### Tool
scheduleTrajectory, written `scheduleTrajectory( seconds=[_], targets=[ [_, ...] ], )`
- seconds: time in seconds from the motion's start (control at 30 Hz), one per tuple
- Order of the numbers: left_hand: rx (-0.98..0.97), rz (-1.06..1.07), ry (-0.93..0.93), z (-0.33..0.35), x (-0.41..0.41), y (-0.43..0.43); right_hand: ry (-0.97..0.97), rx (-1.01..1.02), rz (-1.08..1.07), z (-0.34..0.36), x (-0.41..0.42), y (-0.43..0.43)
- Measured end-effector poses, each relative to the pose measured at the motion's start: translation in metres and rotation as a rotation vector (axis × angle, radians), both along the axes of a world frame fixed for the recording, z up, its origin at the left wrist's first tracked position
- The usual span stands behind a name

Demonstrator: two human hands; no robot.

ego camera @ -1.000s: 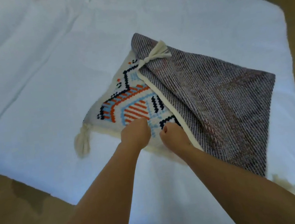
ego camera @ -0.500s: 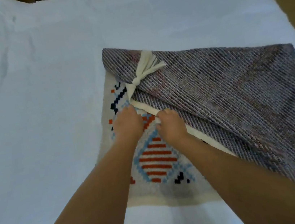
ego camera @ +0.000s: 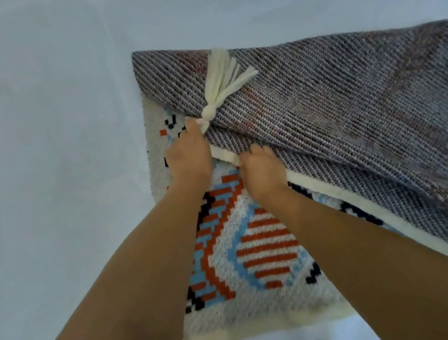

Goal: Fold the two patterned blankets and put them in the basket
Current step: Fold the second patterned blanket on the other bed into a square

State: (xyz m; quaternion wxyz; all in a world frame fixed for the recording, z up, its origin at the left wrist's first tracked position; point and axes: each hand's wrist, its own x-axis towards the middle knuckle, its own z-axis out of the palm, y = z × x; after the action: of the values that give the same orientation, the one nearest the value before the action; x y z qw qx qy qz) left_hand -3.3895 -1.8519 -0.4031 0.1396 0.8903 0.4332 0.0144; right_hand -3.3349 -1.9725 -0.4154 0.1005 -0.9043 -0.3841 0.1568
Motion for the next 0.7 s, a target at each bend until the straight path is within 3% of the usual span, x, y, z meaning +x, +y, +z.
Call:
scheduleTrajectory(
  seconds=[0.1, 0.33, 0.7],
  targets=[
    [0.01, 0.009, -0.065, 0.018, -0.018, -0.001, -0.013, -0.016, 0.03, 0.013, -0.001, 0.003],
    [0.049, 0.1, -0.028, 0.051, -0.091, -0.047, 0.059, 0.096, 0.233, 0.056, -0.052, -0.046],
    [-0.147, 0.52, -0.003, 0.054, -0.24, -0.177, 0.145, 0.04, 0.609, 0.073, -0.155, -0.137]
  ],
)
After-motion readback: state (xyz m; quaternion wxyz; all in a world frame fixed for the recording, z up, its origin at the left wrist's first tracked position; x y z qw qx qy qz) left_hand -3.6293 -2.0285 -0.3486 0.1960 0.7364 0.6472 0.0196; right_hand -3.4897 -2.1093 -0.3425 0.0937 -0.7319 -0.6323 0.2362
